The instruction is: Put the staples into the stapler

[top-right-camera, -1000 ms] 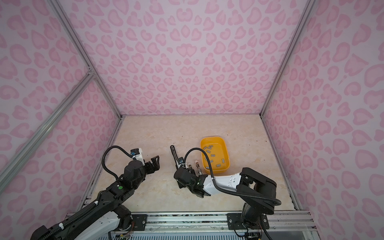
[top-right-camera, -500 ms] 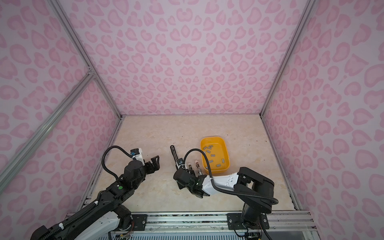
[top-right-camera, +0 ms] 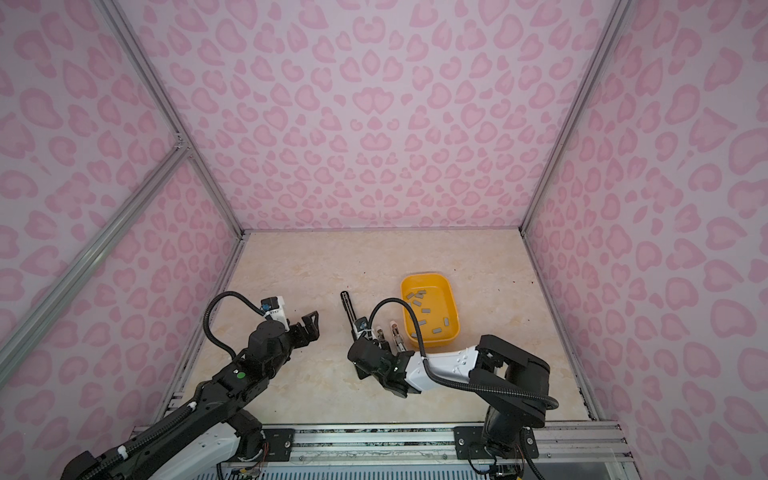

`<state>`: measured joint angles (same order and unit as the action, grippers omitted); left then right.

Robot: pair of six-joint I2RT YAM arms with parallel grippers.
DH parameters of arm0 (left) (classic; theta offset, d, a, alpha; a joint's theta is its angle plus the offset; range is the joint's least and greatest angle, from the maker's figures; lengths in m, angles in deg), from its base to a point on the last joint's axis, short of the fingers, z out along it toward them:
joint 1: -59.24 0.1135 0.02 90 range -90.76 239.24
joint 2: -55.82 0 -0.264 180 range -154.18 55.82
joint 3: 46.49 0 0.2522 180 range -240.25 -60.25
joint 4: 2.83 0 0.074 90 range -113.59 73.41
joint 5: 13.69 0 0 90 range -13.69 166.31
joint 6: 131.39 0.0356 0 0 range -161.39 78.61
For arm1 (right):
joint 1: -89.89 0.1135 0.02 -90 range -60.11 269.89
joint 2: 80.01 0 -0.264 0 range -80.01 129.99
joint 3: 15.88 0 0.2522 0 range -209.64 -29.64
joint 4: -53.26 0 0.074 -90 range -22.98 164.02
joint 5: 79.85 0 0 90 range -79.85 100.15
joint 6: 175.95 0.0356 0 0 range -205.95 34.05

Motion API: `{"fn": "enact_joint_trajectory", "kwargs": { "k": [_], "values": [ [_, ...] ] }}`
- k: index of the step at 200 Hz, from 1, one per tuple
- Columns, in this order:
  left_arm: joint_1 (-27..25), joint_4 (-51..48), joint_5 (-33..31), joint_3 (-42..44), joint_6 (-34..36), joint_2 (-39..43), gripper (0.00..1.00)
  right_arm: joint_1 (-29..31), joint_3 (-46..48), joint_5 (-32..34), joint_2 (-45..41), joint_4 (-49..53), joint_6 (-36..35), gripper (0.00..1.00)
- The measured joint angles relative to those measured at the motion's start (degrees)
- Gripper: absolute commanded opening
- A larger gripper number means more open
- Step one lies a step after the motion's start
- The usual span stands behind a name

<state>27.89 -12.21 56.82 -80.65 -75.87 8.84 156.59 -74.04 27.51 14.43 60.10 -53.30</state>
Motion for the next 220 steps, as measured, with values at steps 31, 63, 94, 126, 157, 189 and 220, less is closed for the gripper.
{"fn": "enact_joint_trajectory", "kwargs": {
  "k": [31,63,94,126,157,189,220],
  "values": [
    [0.0,0.0,0.0,0.0,0.0,0.0,0.97,0.63,0.61,0.59,-0.44,-0.07,0.81,0.0],
    [0.0,0.0,0.0,0.0,0.0,0.02,0.97,1.07,1.03,1.31,-0.52,-0.39,1.44,0.0],
    [0.0,0.0,0.02,0.0,-0.02,0.02,0.97,1.18,1.07,2.03,-0.33,-0.39,2.34,0.0],
    [0.0,0.0,0.02,0.0,-0.02,0.02,0.97,1.18,1.07,2.6,0.35,-0.7,2.73,0.0],
    [0.0,0.0,0.07,0.0,-0.02,0.0,0.97,1.18,0.68,2.78,1.36,-0.55,2.73,0.0],
    [0.0,0.0,0.11,0.0,-0.02,-0.02,0.97,1.18,0.46,3.45,1.73,-0.7,2.67,0.0],
    [0.0,0.0,0.13,0.0,-0.02,-0.22,0.97,1.18,0.26,3.67,1.9,-0.7,2.38,0.0]
  ]
}}
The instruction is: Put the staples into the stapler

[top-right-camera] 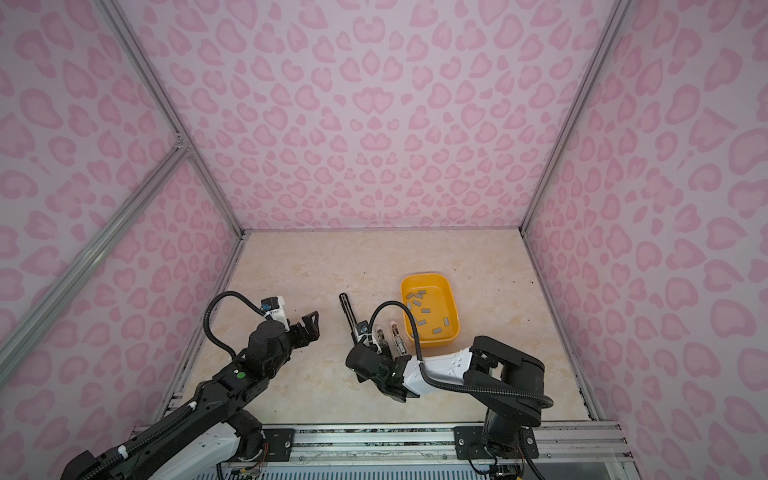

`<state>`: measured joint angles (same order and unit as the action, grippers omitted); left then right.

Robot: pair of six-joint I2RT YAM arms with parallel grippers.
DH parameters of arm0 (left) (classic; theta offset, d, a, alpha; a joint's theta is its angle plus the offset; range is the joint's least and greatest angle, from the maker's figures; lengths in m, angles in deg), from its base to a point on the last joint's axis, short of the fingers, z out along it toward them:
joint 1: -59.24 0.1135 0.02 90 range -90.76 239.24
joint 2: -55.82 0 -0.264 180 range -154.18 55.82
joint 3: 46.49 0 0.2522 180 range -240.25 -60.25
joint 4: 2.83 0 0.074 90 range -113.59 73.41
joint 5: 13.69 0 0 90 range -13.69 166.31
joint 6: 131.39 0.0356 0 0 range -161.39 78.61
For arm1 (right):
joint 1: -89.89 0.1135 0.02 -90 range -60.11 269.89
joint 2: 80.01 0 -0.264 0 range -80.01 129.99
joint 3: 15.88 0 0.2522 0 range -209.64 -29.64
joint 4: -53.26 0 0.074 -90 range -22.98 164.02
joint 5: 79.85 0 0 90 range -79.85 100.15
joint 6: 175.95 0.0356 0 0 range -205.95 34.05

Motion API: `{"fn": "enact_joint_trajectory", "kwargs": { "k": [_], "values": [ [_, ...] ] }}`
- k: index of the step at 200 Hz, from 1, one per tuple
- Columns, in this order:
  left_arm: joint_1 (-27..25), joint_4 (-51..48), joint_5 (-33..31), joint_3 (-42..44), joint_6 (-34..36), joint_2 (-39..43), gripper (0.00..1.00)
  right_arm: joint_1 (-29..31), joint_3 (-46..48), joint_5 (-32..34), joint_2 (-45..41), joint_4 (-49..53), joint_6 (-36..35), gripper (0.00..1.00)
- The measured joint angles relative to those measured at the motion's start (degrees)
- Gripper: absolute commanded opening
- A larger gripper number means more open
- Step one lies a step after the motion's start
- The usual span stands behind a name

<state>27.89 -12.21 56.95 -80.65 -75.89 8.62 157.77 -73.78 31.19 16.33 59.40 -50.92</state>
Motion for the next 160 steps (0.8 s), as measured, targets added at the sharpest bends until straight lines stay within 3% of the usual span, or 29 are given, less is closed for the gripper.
{"fn": "enact_joint_trajectory", "kwargs": {
  "k": [10,41,99,160],
  "values": [
    [0.0,0.0,0.0,0.0,0.0,-0.09,0.97,0.0,-0.02,0.0,0.04,0.0,-0.11,0.0],
    [0.0,0.0,0.0,0.0,0.0,-0.09,0.97,0.0,0.07,-0.02,-0.37,-0.02,-0.26,0.16],
    [0.0,0.0,0.0,0.0,0.0,-0.09,0.97,0.33,0.87,-0.9,-2.82,2.01,-0.76,0.29],
    [0.0,0.0,0.0,0.0,-0.02,-0.09,0.97,0.9,1.31,-0.87,-9.35,5.11,-1.2,0.32]
  ]
}}
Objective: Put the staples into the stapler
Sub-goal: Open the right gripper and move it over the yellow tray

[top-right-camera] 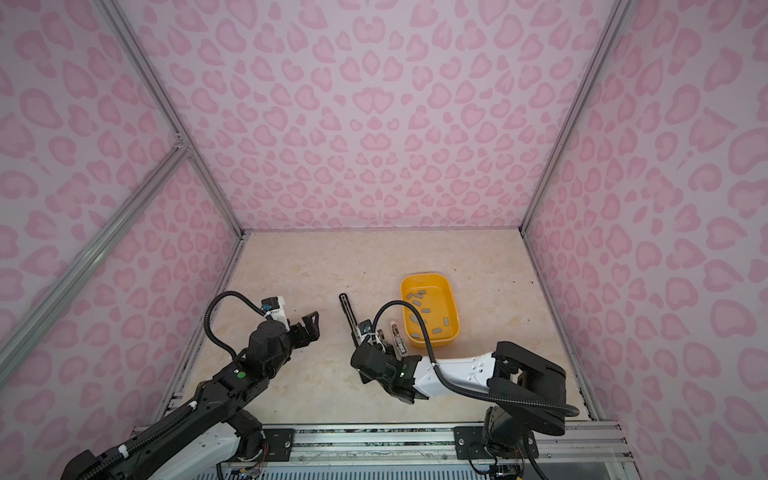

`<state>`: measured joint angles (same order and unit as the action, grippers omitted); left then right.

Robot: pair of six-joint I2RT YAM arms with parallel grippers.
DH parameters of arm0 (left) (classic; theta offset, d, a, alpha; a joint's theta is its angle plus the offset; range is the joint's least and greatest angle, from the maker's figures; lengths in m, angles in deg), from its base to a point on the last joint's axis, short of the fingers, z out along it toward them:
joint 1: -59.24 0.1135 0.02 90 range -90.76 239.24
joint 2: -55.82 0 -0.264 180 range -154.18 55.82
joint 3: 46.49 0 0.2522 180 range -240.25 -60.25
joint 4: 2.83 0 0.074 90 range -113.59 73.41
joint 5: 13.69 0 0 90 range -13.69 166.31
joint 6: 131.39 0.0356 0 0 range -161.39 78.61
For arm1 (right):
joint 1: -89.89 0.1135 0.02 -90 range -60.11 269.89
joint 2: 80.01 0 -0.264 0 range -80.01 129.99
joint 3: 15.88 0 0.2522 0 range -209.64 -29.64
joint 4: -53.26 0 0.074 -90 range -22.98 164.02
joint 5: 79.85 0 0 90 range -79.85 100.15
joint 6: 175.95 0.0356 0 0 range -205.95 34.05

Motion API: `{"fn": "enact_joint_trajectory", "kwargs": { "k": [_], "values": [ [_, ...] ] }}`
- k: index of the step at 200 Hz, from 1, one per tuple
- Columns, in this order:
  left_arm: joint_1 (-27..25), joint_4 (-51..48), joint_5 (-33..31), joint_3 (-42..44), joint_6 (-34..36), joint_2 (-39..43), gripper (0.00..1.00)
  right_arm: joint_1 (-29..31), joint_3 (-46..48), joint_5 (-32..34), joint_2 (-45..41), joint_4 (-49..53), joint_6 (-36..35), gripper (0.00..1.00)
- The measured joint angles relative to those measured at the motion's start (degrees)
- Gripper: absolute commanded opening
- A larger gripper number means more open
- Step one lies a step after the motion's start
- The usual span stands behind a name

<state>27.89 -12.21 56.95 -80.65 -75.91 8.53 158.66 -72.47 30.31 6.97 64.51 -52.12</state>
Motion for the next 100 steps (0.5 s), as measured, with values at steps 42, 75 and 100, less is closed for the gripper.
{"fn": "enact_joint_trajectory", "kwargs": {
  "k": [42,75,100],
  "values": [
    [0.0,0.02,0.92,0.0,-0.87,-1.9,0.97,-2.1,1.4,4.81,-12.66,5.14,-1.53,0.4],
    [0.0,-0.2,2.51,-1.7,-1.4,-6.95,0.97,-9.92,4.5,7.48,-22.62,7.32,-2.64,0.42],
    [0.0,-0.22,3.91,-2.54,-0.68,-8.11,0.97,-15.45,5.51,7.67,-26.32,10.01,-2.95,0.43]
  ]
}}
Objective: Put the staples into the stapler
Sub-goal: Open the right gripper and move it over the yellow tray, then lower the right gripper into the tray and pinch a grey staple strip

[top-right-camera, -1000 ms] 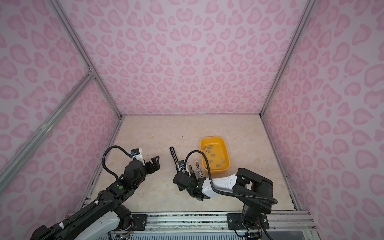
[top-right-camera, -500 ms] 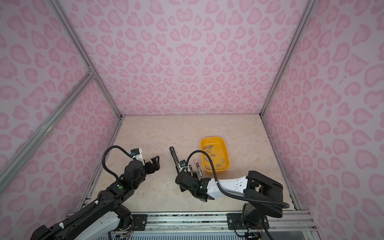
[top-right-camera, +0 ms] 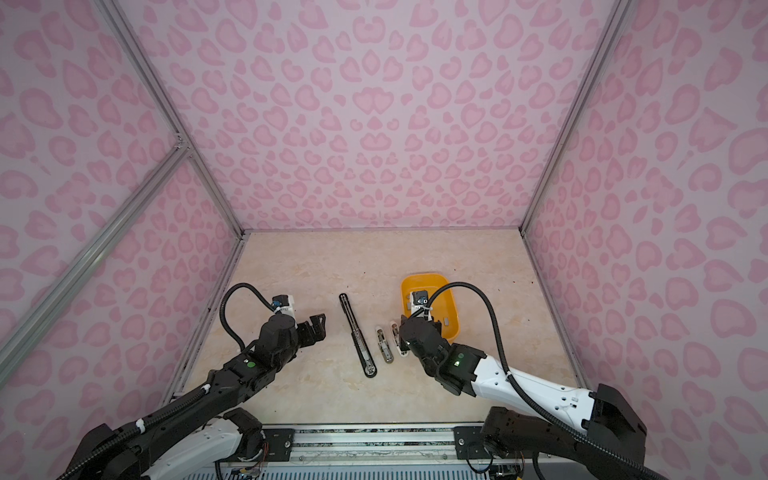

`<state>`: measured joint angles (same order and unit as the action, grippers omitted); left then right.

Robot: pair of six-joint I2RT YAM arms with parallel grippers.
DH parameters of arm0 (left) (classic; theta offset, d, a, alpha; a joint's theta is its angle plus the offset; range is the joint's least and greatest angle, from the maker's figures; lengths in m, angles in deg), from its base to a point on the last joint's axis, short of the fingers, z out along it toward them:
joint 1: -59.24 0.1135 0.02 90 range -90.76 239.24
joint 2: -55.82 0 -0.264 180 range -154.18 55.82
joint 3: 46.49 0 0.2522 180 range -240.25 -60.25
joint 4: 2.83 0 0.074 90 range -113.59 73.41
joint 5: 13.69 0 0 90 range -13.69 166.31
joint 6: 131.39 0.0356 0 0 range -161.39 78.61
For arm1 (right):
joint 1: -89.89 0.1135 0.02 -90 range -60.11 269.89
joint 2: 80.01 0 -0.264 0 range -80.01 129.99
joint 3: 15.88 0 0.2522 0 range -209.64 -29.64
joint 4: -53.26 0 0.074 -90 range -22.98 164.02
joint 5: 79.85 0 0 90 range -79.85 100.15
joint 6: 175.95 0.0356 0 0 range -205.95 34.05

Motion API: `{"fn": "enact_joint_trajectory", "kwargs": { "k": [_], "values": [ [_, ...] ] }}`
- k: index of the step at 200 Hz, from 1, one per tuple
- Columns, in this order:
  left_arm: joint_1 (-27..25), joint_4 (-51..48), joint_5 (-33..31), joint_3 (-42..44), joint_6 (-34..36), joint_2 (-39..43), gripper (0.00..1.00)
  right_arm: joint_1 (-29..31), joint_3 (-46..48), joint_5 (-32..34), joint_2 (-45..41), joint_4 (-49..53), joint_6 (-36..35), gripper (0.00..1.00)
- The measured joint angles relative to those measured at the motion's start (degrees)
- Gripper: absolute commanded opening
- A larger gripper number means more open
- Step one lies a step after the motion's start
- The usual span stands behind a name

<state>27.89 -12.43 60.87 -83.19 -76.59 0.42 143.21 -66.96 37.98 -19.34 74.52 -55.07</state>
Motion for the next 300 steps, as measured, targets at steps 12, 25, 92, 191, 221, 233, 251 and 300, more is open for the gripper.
{"fn": "enact_joint_trajectory", "kwargs": {
  "k": [12,25,92,191,221,233,251,300],
  "values": [
    [0.0,-0.11,0.52,0.0,0.81,0.42,0.97,-2.86,-0.28,-1.01,-1.01,1.75,-0.02,0.42],
    [0.0,-0.7,0.63,0.0,1.84,1.66,0.97,-6.14,-1.31,-2.8,-1.42,4.07,0.0,0.42],
    [0.0,-0.35,-0.72,2.08,6.56,8.39,0.97,-22.6,-12.72,-16.0,10.8,11.91,-3.65,0.36],
    [-1.31,8.31,2.84,-1.88,6.05,-7.5,0.97,-31.58,-27.43,-33.59,37.57,11.72,-14.86,0.38],
    [-1.31,8.37,2.19,-1.27,6.03,-4.87,0.97,-32.44,-28.89,-36.48,41.77,11.69,-16.9,0.37],
    [-1.33,8.37,1.92,-1.03,6.01,-4.33,0.97,-32.44,-29.62,-38.03,43.52,11.67,-17.22,0.37],
    [-1.33,8.33,1.66,-1.03,5.77,-4.17,0.97,-32.44,-30.51,-39.78,45.38,11.76,-17.64,0.37],
    [-1.33,8.33,1.49,-1.03,5.64,-3.54,0.97,-32.3,-31.98,-39.87,47.69,13.22,-18.45,0.37]
  ]
}}
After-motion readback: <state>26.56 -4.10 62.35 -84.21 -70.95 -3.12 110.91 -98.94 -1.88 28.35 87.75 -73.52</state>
